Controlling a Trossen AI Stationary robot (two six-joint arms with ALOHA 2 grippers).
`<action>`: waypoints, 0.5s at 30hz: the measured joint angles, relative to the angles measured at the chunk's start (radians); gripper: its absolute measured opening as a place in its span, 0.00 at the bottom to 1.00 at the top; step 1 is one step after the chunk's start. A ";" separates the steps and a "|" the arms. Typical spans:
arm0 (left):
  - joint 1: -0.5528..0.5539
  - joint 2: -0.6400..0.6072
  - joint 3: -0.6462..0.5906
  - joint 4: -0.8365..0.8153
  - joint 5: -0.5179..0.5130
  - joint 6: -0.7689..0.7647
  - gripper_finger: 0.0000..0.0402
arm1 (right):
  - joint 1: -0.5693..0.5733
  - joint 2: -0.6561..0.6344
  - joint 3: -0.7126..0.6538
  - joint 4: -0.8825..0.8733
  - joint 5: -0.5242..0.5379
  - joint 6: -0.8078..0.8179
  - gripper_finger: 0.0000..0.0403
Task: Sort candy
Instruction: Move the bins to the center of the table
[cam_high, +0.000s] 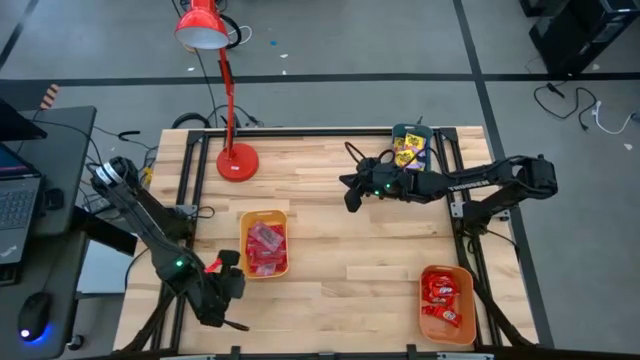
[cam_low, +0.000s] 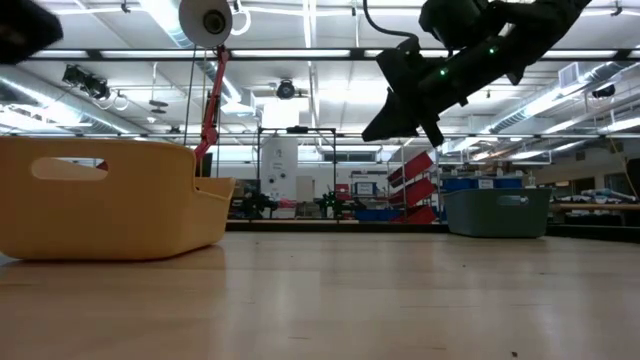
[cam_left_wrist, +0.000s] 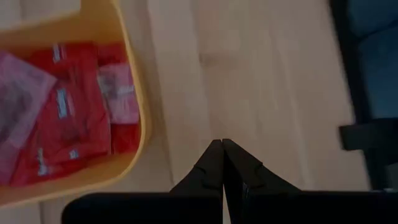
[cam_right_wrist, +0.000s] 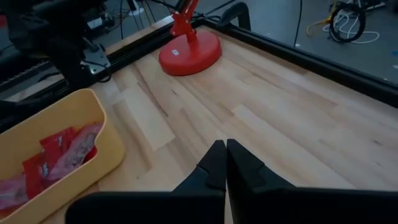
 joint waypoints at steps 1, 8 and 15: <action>0.000 0.000 -0.020 0.012 0.001 -0.014 0.00 | 0.000 0.000 0.000 0.000 0.000 0.000 0.00; -0.002 0.000 -0.094 0.038 0.003 -0.053 0.00 | -0.007 0.000 0.000 0.000 0.000 0.000 0.00; -0.001 0.001 -0.159 0.065 -0.054 -0.058 0.00 | -0.011 0.000 0.000 0.000 0.001 0.001 0.00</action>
